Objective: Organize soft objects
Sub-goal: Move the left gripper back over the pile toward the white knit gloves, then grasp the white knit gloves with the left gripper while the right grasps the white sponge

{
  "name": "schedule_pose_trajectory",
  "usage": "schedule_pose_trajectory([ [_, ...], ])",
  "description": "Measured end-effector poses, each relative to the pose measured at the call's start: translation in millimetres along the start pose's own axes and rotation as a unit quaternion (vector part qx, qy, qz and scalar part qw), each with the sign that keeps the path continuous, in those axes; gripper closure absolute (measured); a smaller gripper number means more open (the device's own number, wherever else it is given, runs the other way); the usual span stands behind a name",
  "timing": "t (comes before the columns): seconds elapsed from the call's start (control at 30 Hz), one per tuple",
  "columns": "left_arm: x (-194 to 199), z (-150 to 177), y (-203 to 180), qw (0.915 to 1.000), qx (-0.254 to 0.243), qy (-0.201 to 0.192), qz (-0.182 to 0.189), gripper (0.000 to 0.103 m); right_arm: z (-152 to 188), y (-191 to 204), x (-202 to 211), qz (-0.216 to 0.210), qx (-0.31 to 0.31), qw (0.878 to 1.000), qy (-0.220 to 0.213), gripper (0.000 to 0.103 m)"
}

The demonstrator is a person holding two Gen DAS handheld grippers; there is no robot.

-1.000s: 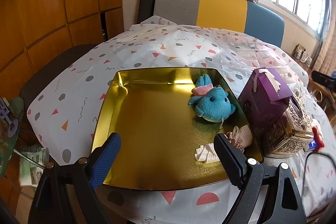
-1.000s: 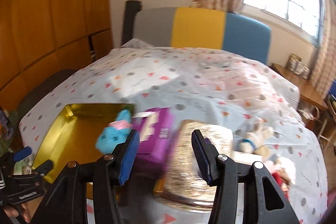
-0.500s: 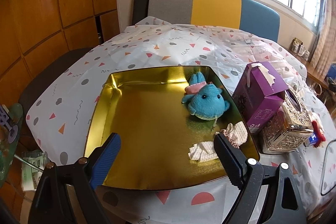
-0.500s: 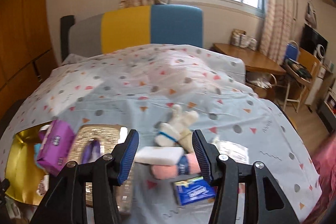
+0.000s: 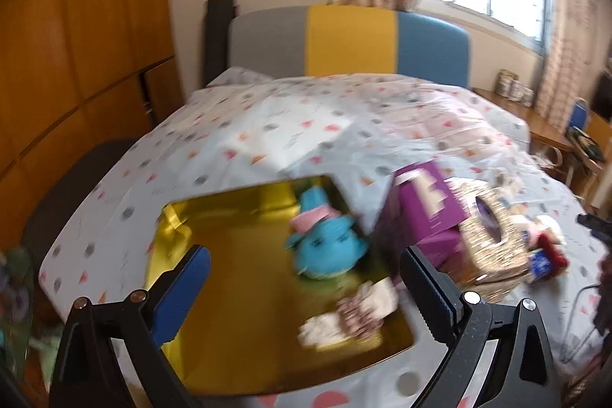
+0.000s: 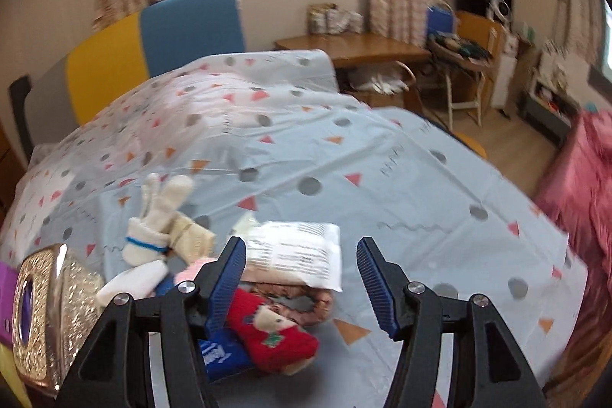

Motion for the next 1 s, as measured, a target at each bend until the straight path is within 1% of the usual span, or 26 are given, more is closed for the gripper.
schedule_pose_trajectory([
  [0.07, -4, -14, -24, 0.9995, -0.021, -0.003, 0.025, 0.003, -1, -9, 0, -0.002, -0.028, 1.000, 0.003, 0.042],
  [0.17, -13, -34, -70, 0.9960, -0.055, -0.002, 0.071, 0.003, -1, -13, 4, -0.009, -0.047, 0.999, 0.008, 0.042],
  [0.23, -20, -47, -108, 0.9909, -0.070, 0.006, 0.115, 0.003, 0, -12, 4, -0.017, -0.056, 0.998, 0.011, 0.042],
  [0.27, -24, -52, -125, 0.9884, -0.078, 0.010, 0.130, 0.003, -1, -11, 4, -0.020, -0.059, 0.998, 0.012, 0.042],
  [0.37, -43, -61, -184, 0.9781, -0.099, 0.043, 0.178, 0.004, -1, -10, 5, -0.028, -0.065, 0.997, 0.014, 0.042],
  [0.4, -49, -62, -201, 0.9749, -0.103, 0.055, 0.189, 0.004, -2, -9, 5, -0.032, -0.068, 0.997, 0.015, 0.042],
  [0.47, -64, -63, -240, 0.9673, -0.122, 0.076, 0.209, 0.008, -2, -9, 5, -0.034, -0.074, 0.997, 0.015, 0.042],
  [0.5, -71, -62, -256, 0.9644, -0.137, 0.080, 0.212, 0.009, -3, -11, 5, -0.035, -0.078, 0.996, 0.015, 0.042],
  [0.57, -91, -56, -287, 0.9588, -0.171, 0.094, 0.207, 0.015, -4, -13, 4, -0.036, -0.087, 0.995, 0.017, 0.042],
  [0.6, -102, -51, -303, 0.9545, -0.182, 0.107, 0.210, 0.020, -4, -16, 4, -0.038, -0.094, 0.995, 0.018, 0.042],
  [0.63, -112, -45, -316, 0.9516, -0.187, 0.121, 0.212, 0.025, -4, -18, 4, -0.039, -0.100, 0.994, 0.019, 0.042],
  [0.7, -132, -34, -337, 0.9460, -0.200, 0.142, 0.212, 0.029, -5, -20, 4, -0.044, -0.113, 0.992, 0.022, 0.042],
  [0.77, -151, -24, -354, 0.9403, -0.226, 0.154, 0.203, 0.031, -5, -22, 4, -0.048, -0.123, 0.991, 0.025, 0.042],
  [0.8, -158, -20, -362, 0.9385, -0.235, 0.157, 0.199, 0.031, -5, -22, 4, -0.052, -0.127, 0.990, 0.027, 0.042],
  [0.87, -171, -10, -377, 0.9320, -0.254, 0.167, 0.198, 0.031, -4, -20, 2, -0.060, -0.130, 0.989, 0.034, 0.041],
  [0.9, -179, -4, -382, 0.9294, -0.265, 0.174, 0.190, 0.031, -3, -19, 2, -0.062, -0.131, 0.989, 0.036, 0.041],
  [1.0, -201, 11, -394, 0.9229, -0.279, 0.194, 0.182, 0.031, -2, -13, 4, -0.079, -0.134, 0.987, 0.041, 0.041],
])
Point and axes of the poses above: each gripper's, at about its wrist camera, not at the fingertips, and x roughly against the way its jaws point, y to its left, z to its underside, the point moved 10 cm from there along -x, roughly the way its jaws point, and after that the axes turned 12 degrees about -y, right-handed, at the moved point
